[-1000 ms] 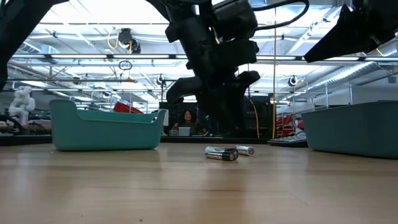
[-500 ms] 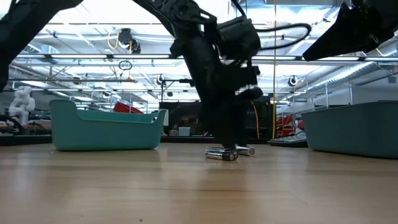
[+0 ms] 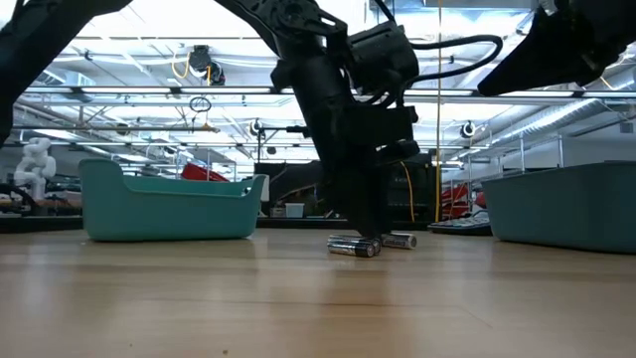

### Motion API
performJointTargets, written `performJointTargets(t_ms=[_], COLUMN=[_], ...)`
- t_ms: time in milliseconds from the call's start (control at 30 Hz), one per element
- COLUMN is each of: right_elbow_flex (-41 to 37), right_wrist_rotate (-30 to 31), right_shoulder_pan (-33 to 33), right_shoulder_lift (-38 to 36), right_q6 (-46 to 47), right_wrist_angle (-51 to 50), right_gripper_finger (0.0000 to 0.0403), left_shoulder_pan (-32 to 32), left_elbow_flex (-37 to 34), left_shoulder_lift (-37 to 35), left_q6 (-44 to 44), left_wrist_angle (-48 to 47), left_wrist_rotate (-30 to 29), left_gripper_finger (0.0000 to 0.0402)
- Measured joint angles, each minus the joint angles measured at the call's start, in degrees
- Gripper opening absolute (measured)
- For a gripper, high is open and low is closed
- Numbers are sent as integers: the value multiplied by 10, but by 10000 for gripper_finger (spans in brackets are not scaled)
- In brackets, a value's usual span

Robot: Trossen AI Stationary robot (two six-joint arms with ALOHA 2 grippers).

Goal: Sort batteries
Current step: Put the white battery into the green bin

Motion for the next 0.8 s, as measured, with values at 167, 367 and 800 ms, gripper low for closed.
performJointTargets(t_ms=[167,367,800], right_elbow_flex=[0,0,0], right_wrist_rotate=[0,1,34], right_shoulder_pan=[0,12,44], right_shoulder_lift=[0,0,0], right_q6=[2,3,85], right_wrist_angle=[6,12,-51], right_gripper_finger=[50,50,50], left_shoulder_pan=[-13,-17,-24], left_elbow_flex=[6,43,82], left_shoulder_lift=[1,7,-43], left_q6=[-24,-67,-128], left_wrist_angle=[3,-37,-136], left_wrist_rotate=[-47,-51,-122], left_gripper_finger=[42,42,42])
